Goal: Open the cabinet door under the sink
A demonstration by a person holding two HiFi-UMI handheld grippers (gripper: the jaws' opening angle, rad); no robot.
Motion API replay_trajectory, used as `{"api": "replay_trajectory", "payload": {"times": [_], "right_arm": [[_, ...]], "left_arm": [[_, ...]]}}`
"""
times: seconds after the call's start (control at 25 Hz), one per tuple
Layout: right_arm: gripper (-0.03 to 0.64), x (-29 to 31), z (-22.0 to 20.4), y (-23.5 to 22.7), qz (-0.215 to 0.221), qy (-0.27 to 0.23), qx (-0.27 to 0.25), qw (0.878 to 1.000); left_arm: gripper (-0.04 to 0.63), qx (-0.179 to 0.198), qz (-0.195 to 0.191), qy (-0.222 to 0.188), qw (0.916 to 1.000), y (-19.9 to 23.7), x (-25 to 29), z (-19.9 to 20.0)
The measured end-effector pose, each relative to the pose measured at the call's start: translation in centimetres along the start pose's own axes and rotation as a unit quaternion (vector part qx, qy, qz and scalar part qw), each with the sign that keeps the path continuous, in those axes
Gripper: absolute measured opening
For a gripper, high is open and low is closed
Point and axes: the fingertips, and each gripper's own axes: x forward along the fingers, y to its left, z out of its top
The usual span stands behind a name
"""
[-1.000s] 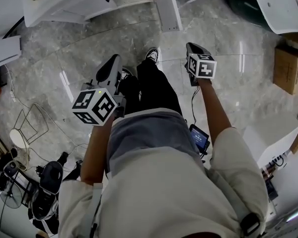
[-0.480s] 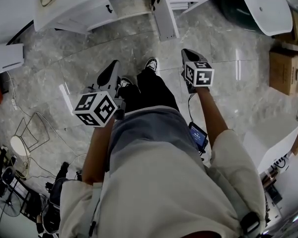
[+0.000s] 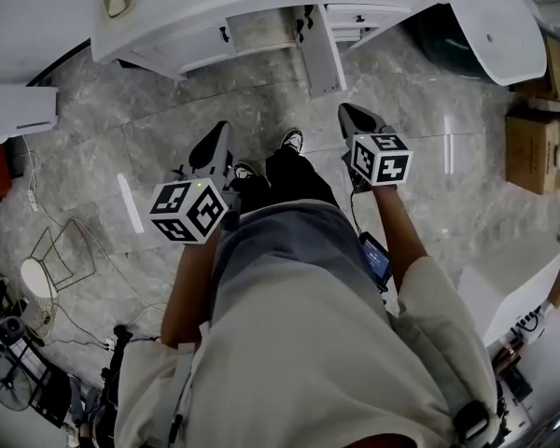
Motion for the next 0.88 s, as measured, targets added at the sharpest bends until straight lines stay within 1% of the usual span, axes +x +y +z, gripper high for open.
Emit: {"api": "replay_trajectory", "payload": {"times": [0.16,0.36,0.44,0.6,0.72,0.88], "right_arm": [[0.012,-1.1,2.1,2.5,0.013,-0.020,-0.014,1.000],[0.012,-1.8,4.7,5.4,0.030,-0.044,-0.032,0.998],[0.012,-2.4,5.5,6.5,0.035,-0.052,-0.037,0.997],[0.012,-3.9,7.6,8.2,0.038,-0.069,-0.047,0.996],[0.012,-4.7,8.8,9.4,0.041,-0.085,-0.055,0.994],[0.012,-5.8,9.6,10.6,0.044,-0.107,-0.053,0.992]], "left_arm": [[0.000,0.001,0.000,-0.009,1.0000,0.1,-1.0,0.7],[0.000,0.022,-0.009,-0.021,0.9995,-0.1,-1.9,2.1],[0.000,0.024,-0.012,-0.030,0.9992,-0.2,-2.6,2.7],[0.000,0.020,-0.013,-0.042,0.9989,0.1,-3.8,4.1],[0.000,0.026,-0.009,-0.054,0.9982,0.4,-4.5,5.2],[0.000,0.033,-0.008,-0.067,0.9972,0.8,-5.4,5.7]]}}
